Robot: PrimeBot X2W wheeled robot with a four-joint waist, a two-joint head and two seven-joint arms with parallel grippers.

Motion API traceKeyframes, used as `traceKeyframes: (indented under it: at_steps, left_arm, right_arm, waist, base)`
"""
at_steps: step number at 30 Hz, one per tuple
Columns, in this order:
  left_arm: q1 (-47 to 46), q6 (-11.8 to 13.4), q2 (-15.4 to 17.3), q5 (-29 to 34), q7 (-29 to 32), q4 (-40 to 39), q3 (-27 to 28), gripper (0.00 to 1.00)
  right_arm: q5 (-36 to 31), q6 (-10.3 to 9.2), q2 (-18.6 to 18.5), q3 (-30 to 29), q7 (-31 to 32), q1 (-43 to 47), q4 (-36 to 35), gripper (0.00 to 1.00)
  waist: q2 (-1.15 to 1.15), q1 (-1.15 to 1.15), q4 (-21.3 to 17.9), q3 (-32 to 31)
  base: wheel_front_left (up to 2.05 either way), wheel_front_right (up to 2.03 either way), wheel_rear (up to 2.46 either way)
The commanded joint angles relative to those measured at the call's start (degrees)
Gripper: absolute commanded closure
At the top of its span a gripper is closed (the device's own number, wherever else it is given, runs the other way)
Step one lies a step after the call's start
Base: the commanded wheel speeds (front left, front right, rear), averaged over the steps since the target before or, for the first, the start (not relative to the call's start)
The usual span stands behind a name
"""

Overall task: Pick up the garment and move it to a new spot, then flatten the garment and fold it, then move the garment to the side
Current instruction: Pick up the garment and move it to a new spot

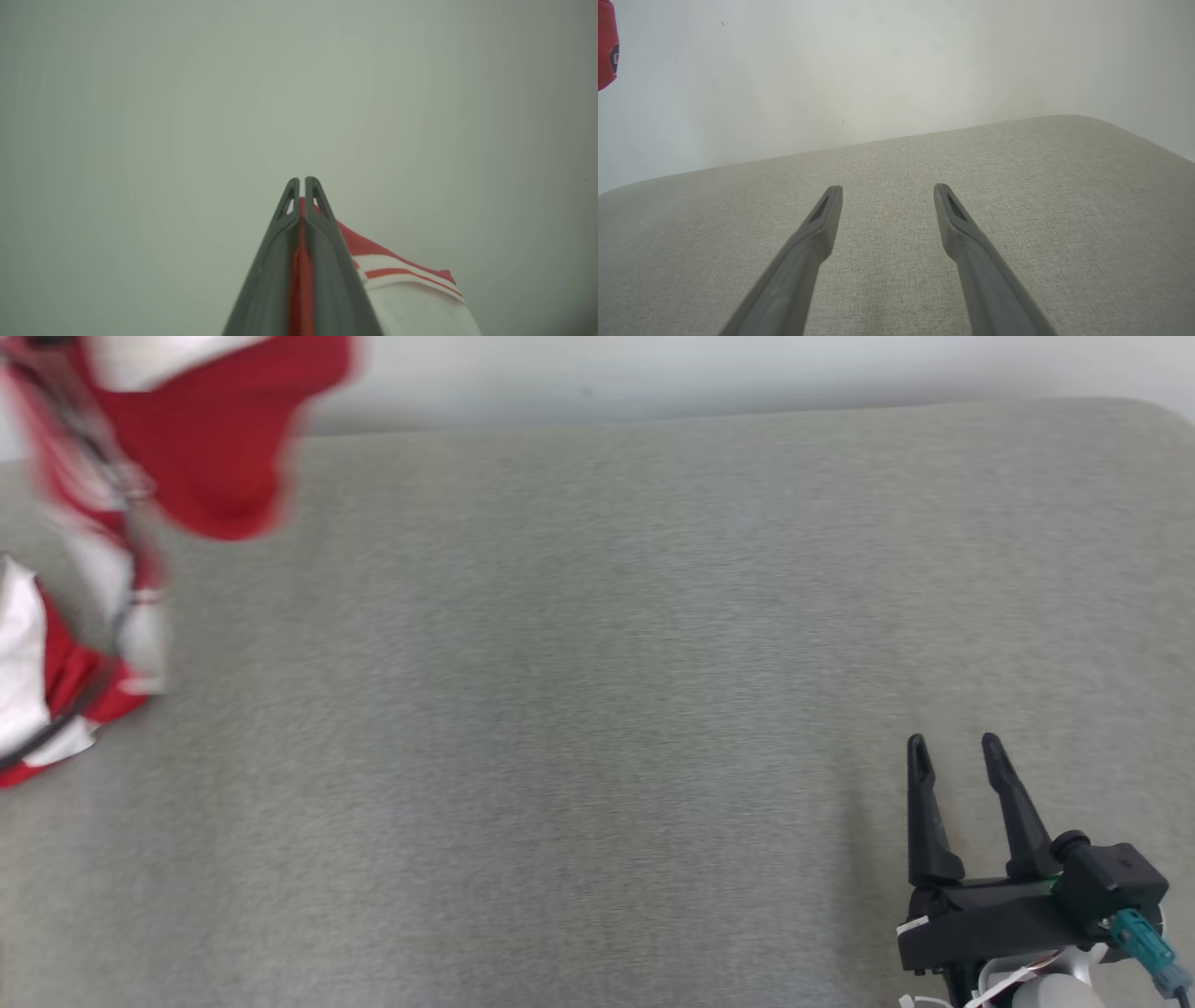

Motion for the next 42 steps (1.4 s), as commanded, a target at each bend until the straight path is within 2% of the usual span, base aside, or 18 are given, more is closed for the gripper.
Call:
traceKeyframes:
  at_steps: [1,8,13,17,21,27,33,34,35,39,42]
  left_arm:
    - [-0.6,0.1,-0.9,-0.7,0.5,-1.3,-0.6,1.00]
    - [1.7,0.6,-9.1,-2.0,3.5,-6.6,-6.2,1.00]
    - [5.5,1.6,-12.6,-3.2,3.5,-6.7,-8.4,1.00]
    - [9.1,3.0,-14.5,-4.8,2.4,-5.9,-8.3,1.00]
    - [16.4,4.6,-16.4,-6.0,0.4,-3.5,-9.2,1.00]
    - [28.3,7.0,-17.2,-7.5,-3.0,2.5,-9.5,1.00]
    - [35.9,6.9,-17.7,-8.3,-6.4,8.6,-10.6,1.00]
    - [36.6,6.9,-17.8,-8.1,-7.1,9.3,-10.9,0.57]
    - [37.2,6.5,-18.1,-8.3,-7.9,9.7,-11.0,0.00]
    - [38.4,5.5,-19.1,-8.4,-11.4,9.1,-11.5,0.00]
    - [39.3,5.9,-19.2,-7.8,-13.1,7.1,-10.8,0.00]
  right_arm:
    - [0.6,0.17,-0.1,0.2,-0.4,-0.2,0.4,0.00]
    - [1.8,0.17,-0.1,1.4,-1.1,-0.6,2.5,0.00]
    - [2.1,0.17,-0.1,1.0,-1.1,-0.8,2.7,0.00]
    - [2.1,0.17,-0.1,0.6,-1.1,-0.8,2.5,0.00]
    - [2.1,0.17,-0.1,0.4,-1.1,-1.0,2.2,0.00]
    - [1.6,0.17,-0.1,0.5,-1.1,-1.2,2.6,0.00]
    - [0.7,0.17,-0.1,1.1,-1.1,-1.7,3.4,0.00]
    - [0.6,0.17,-0.1,1.1,-1.0,-1.7,3.6,0.00]
    - [0.4,0.17,-0.1,1.1,-1.0,-1.6,3.6,0.00]
    - [-0.1,0.17,-0.1,0.8,-1.1,-0.5,3.5,0.00]
    - [-0.8,0.17,-0.1,0.6,-1.1,0.3,3.5,0.00]
  waist:
    - [0.00,0.01,-2.7,-1.1]
    - [0.00,0.01,-9.1,-1.4]
    - [0.00,0.01,-11.7,-0.7]
    - [0.00,0.01,-12.3,-0.3]
    - [0.00,0.01,-12.5,0.0]
    - [0.00,0.01,-12.1,0.3]
    - [0.00,0.01,-10.9,-0.1]
    - [0.00,0.01,-10.6,-0.4]
    - [0.00,0.01,-10.3,-0.6]
    - [0.00,0.01,-8.4,-2.7]
    - [0.00,0.01,-6.8,-4.6]
  base:
    - [0.00,0.00,0.00]
    - [0.00,0.00,0.00]
    - [0.00,0.00,0.00]
    - [0.00,0.00,0.00]
    - [0.00,0.00,0.00]
    - [0.00,0.00,0.00]
    - [0.00,0.00,0.00]
    - [0.00,0.00,0.00]
    - [0.00,0.00,0.00]
    - [0.00,0.00,0.00]
    - [0.00,0.00,0.00]
